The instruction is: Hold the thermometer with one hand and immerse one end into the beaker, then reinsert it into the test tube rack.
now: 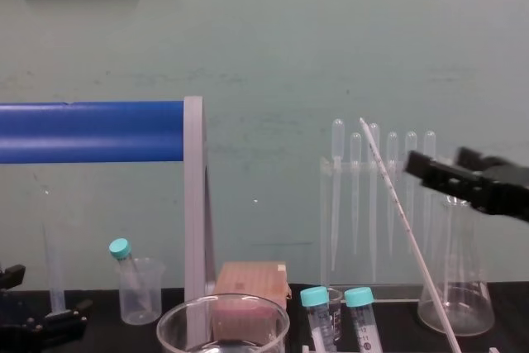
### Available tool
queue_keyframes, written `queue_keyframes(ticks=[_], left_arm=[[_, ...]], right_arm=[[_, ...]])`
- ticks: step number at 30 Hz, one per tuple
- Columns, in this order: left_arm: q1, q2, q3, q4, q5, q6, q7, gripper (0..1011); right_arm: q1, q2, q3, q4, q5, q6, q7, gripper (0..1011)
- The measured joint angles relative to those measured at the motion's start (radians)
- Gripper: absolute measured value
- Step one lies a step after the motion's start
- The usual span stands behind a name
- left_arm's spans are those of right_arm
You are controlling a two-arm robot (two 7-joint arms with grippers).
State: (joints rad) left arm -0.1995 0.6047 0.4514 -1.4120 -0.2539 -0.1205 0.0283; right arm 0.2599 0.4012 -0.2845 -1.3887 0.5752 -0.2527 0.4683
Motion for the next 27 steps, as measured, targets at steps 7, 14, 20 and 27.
queue_keyframes(ticks=[7, 14, 20, 27], left_arm=[[0.0, 0.0, 0.0, 0.0, 0.0, 0.0, 0.0, 1008], [0.0, 0.0, 0.0, 0.0, 0.0, 0.0, 0.0, 1008], [0.0, 0.0, 0.0, 0.0, 0.0, 0.0, 0.0, 1008], [0.0, 0.0, 0.0, 0.0, 0.0, 0.0, 0.0, 1008]], right_arm=[[-0.071, 0.047, 0.022, -0.125, -0.191, 0.124, -0.241, 1003], [-0.118, 0.042, 0.057, -0.131, -0.226, 0.202, -0.32, 1003], [-0.116, 0.011, 0.067, -0.065, -0.22, 0.234, -0.312, 1003], [-0.104, -0.015, 0.076, -0.017, -0.212, 0.24, -0.282, 1003]])
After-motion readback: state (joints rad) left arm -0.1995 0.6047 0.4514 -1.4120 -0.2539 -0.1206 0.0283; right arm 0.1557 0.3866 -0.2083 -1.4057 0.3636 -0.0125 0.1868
